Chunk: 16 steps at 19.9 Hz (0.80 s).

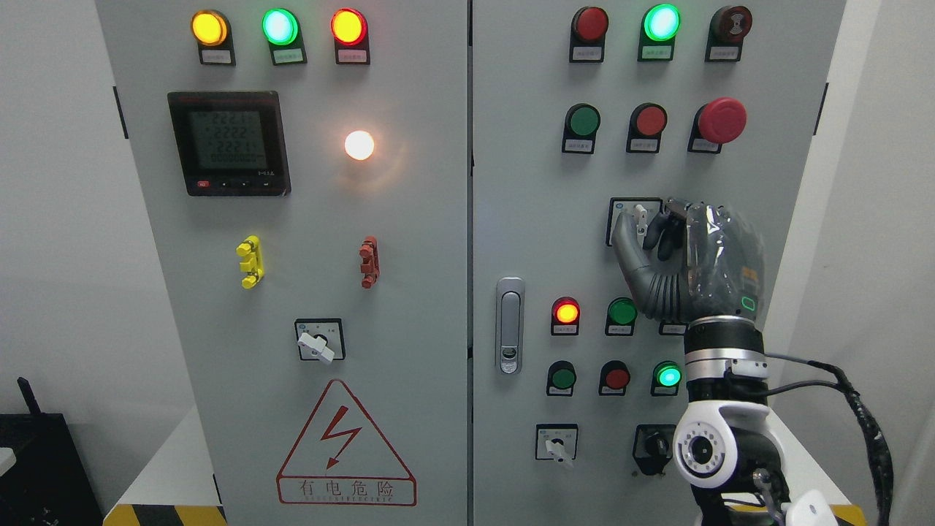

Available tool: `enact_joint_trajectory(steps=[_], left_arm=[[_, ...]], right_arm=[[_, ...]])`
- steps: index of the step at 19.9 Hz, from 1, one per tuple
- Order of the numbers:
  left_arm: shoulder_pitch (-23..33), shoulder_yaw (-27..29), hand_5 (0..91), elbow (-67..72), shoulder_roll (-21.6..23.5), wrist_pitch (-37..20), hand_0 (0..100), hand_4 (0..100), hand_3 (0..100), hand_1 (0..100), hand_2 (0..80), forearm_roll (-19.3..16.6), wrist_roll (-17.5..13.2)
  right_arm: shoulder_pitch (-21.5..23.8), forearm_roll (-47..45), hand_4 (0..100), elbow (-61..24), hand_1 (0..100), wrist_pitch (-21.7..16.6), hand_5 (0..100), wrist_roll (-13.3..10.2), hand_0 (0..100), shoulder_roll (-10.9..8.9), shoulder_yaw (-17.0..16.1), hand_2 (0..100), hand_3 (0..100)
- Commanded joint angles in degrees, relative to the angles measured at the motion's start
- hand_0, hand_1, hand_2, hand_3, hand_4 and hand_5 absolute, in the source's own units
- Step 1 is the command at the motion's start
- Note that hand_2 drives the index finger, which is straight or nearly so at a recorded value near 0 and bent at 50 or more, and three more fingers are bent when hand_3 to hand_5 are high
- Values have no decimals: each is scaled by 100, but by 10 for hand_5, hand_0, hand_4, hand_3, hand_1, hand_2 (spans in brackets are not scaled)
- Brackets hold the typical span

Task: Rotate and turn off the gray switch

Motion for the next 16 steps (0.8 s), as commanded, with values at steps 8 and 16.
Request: enact_joint_trajectory(steps=[8, 16], left_arm=[[-1, 185, 0, 132, 0, 5, 120, 0, 0, 389, 0, -44, -3], [-1, 185, 0, 132, 0, 5, 120, 0, 0, 389, 0, -44, -3]], right_arm=[[33, 68, 827, -54, 330, -7, 980, -24, 557, -13, -7, 755, 939], [77, 68, 829, -282, 381, -42, 982, -42, 521, -101, -59, 755, 944]])
